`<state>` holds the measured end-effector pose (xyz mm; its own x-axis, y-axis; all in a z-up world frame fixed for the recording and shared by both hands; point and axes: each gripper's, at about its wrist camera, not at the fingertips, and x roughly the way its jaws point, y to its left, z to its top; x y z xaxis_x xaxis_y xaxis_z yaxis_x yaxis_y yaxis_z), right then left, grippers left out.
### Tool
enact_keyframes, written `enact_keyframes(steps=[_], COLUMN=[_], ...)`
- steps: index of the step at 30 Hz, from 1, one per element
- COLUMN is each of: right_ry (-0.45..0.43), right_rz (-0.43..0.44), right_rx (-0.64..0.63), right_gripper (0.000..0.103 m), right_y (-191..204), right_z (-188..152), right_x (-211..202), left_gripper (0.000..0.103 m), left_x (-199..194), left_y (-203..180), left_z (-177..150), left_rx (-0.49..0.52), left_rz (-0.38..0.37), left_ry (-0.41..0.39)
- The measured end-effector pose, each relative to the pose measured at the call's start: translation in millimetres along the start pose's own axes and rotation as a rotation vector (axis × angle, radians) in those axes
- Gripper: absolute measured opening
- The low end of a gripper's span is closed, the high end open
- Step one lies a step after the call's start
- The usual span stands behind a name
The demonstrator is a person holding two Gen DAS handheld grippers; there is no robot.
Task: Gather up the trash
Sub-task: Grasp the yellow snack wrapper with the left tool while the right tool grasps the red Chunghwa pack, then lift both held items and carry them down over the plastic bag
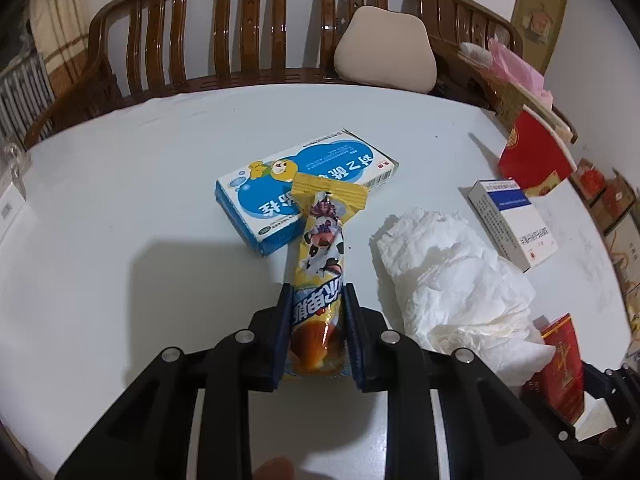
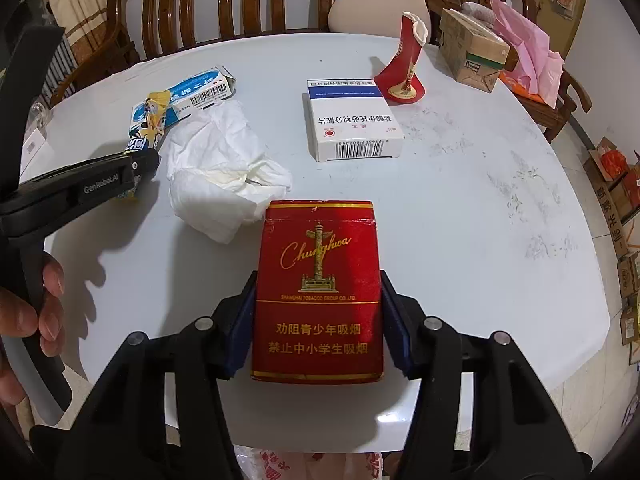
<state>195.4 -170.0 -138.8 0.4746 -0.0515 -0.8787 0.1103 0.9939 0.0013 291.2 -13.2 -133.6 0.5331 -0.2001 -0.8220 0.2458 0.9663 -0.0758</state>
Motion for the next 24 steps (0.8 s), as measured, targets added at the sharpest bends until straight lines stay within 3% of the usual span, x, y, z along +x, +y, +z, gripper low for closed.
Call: enact_keyframes(steps=[10,24], right_ry=[-0.012,-0.078], right_rz=[0.007,0.021], right_rx=[-0.011,-0.015], right_gripper=[0.053,0.053], right_y=[0.2,-2.5], right_z=[-1.1,0.1], right_x=[-3.0,-40.3], left_gripper=[0.024,0.024], left_x=[-9.1,-38.4], left_y=[2.6,-4.4], left_z=[-6.3,-6.6], left_rx=[-0.016,-0.018], left_rz=[0.010,0.045], left_ry=[-0.011,-0.044])
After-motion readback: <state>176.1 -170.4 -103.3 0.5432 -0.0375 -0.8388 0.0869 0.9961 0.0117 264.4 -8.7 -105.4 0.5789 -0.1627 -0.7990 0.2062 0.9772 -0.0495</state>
